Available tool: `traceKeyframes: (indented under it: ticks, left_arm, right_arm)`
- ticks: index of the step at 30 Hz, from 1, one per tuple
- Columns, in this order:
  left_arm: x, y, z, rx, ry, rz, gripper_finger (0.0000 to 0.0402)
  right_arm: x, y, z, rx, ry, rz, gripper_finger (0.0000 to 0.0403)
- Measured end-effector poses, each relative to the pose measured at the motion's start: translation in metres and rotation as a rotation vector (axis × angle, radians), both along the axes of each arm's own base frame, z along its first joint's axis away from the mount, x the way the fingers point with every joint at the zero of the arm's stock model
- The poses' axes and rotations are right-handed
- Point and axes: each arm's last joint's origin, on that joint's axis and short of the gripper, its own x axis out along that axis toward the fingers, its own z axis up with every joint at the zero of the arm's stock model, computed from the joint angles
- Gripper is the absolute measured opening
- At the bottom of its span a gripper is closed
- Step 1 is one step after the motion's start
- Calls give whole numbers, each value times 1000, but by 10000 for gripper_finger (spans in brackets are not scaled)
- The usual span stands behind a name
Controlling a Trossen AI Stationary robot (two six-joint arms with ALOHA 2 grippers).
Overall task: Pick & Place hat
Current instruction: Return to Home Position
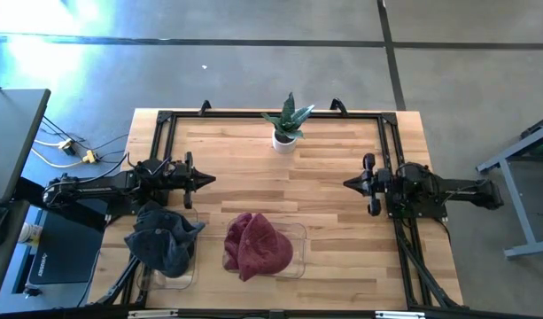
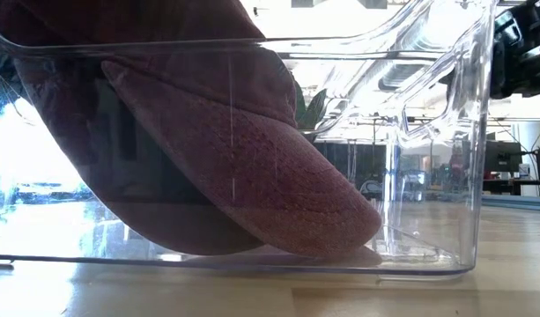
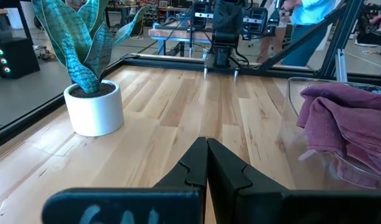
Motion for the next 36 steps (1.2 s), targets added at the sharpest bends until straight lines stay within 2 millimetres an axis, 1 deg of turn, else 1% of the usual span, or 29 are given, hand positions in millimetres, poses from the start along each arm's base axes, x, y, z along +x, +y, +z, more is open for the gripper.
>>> traceKeyframes:
  ticks: [6, 36]
  left_arm:
    - [0, 0, 0, 0, 0, 0, 1]
    - [0, 0, 0, 0, 0, 1, 1]
  right_arm:
    - [1, 0, 0, 71, 4, 1, 12]
    - [1, 0, 0, 70, -1, 0, 12]
